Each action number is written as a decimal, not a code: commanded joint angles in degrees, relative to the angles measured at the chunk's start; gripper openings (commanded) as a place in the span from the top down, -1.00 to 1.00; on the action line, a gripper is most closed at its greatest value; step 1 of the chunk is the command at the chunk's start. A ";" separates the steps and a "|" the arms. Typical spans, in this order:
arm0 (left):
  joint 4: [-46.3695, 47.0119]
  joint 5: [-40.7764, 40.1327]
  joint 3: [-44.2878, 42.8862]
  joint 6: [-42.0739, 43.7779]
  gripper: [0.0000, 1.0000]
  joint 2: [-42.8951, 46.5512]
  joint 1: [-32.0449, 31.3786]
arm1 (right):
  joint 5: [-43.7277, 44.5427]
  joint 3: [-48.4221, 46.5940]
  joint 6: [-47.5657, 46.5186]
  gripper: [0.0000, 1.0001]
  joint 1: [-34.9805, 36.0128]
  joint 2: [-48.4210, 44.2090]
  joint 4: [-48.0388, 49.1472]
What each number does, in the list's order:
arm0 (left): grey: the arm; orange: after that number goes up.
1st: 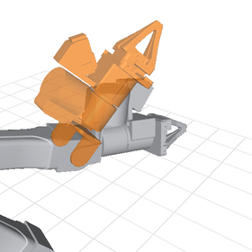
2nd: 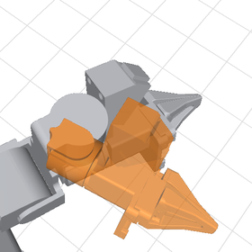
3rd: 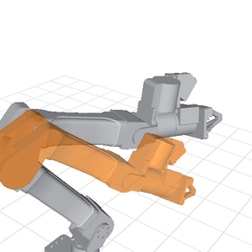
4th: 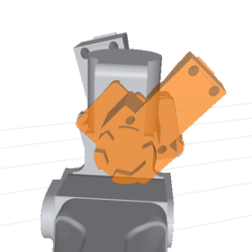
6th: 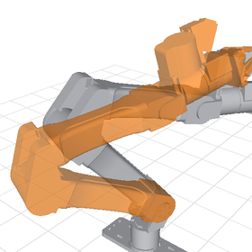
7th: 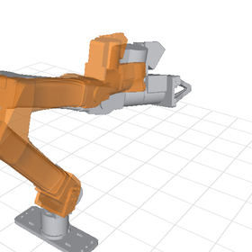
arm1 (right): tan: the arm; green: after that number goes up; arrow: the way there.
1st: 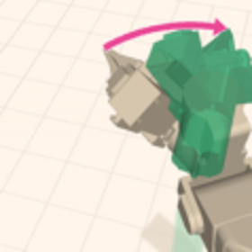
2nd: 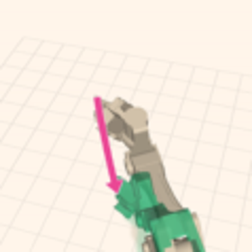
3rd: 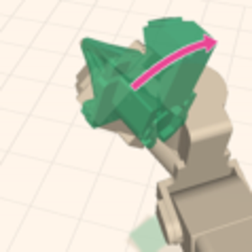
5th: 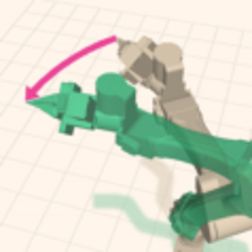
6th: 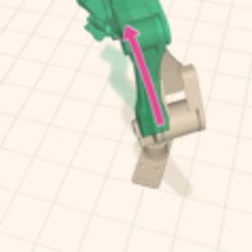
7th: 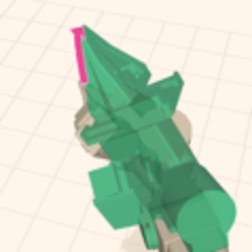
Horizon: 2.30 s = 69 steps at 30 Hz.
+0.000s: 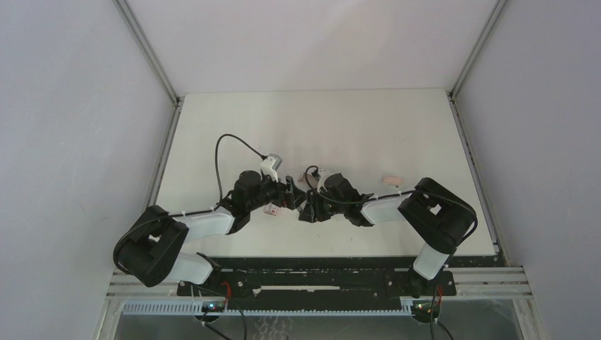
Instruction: Load the staples into the stapler
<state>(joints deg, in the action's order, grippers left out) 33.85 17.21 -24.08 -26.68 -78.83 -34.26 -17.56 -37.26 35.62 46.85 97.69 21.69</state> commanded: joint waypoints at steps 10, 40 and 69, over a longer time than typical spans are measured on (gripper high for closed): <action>4.83 4.83 3.74 -1.64 -0.73 1.07 -5.94 | 3.18 -1.95 1.11 0.39 -0.80 3.20 1.60; -6.71 -7.62 8.52 -3.31 -0.75 18.80 -4.54 | 6.46 -1.07 -8.21 -0.05 1.27 -8.23 -9.22; -19.43 -11.51 9.22 -8.90 -0.99 32.55 11.39 | 33.79 -25.20 -8.72 0.19 13.54 8.39 -31.64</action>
<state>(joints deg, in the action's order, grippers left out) 12.73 4.93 -16.16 -34.22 -47.24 -23.35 16.56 -60.82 26.57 60.07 105.67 -9.76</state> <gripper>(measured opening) 0.994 0.482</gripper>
